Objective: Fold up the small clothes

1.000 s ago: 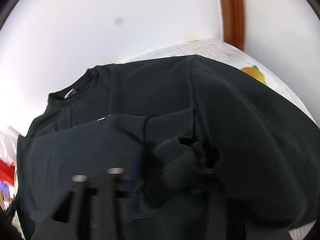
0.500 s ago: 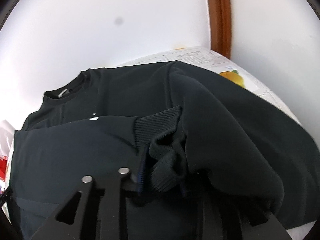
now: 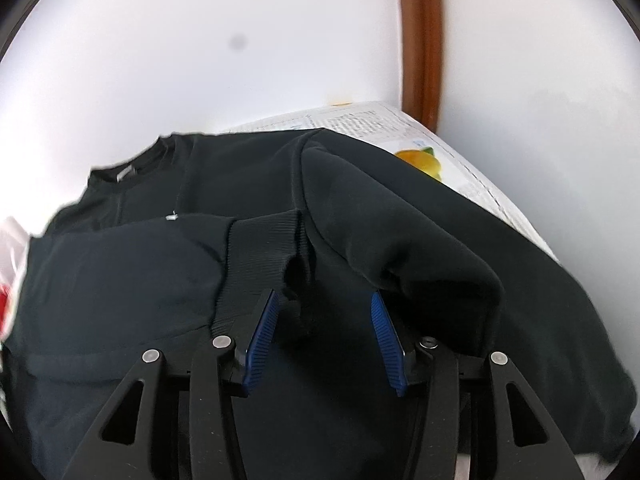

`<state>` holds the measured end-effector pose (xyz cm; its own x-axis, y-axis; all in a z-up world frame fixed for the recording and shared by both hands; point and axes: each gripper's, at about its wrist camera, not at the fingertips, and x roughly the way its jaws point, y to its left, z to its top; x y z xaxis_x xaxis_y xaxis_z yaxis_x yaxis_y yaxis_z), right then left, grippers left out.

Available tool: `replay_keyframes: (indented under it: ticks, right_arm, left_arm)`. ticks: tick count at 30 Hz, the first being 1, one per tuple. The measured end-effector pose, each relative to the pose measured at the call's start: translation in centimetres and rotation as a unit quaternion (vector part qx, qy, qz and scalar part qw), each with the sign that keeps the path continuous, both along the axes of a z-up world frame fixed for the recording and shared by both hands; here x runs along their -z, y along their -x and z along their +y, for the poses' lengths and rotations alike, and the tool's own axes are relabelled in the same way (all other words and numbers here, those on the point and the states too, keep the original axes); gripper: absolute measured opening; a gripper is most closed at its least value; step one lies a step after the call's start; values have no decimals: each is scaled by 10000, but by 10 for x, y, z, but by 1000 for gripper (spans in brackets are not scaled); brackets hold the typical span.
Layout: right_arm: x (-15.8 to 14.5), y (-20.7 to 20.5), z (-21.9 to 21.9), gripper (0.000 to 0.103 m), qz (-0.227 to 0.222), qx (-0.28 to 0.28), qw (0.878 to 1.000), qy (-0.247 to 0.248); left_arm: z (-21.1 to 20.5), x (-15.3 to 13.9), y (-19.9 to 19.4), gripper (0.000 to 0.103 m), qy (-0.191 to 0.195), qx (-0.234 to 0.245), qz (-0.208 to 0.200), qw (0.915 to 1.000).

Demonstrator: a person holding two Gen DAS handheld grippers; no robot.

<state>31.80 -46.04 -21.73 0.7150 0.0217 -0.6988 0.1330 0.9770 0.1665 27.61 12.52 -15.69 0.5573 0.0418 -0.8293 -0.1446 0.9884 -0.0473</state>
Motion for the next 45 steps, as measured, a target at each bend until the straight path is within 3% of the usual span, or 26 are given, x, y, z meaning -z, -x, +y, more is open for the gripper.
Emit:
replay_keyframes:
  ticks: [7, 11, 15, 21, 26, 28, 31, 34, 39, 45]
  right_arm:
    - [-20, 79, -6, 55, -270, -174, 9993, 168]
    - [-21, 131, -44, 72, -344, 307, 9967, 668]
    - [-12, 172, -95, 78, -114, 854, 9882, 1264]
    - [17, 187, -146, 79, 333, 1092, 9808, 1583]
    - [35, 175, -152, 79, 476, 1111, 9801, 1577]
    - [40, 167, -153, 71, 532, 1197, 9781, 1617]
    - [41, 160, -157, 48, 488, 1177, 9819, 1399]
    - [40, 154, -158, 14, 521, 1205, 9806, 1456]
    - [2, 156, -151, 10, 118, 1346, 9808, 1407]
    - [-93, 152, -86, 9, -856, 964, 9791, 1572]
  left_arm:
    - [-12, -15, 32, 55, -84, 243, -103, 9996]
    - [-23, -20, 50, 58, -171, 417, -177, 9988]
    - [-31, -20, 67, 59, -123, 508, -228, 9984]
    - [-42, -11, 86, 59, -125, 492, -190, 9985]
    - [-49, -4, 97, 59, -329, 466, -49, 9984]
    - [-48, -2, 101, 59, -424, 445, -29, 9981]
    - [-43, 0, 105, 59, -433, 376, 18, 9984]
    - [-36, 0, 109, 59, -421, 320, -15, 9986]
    - [-24, 1, 112, 59, -502, 331, -124, 9981]
    - [-15, 5, 112, 59, -643, 339, -240, 9971]
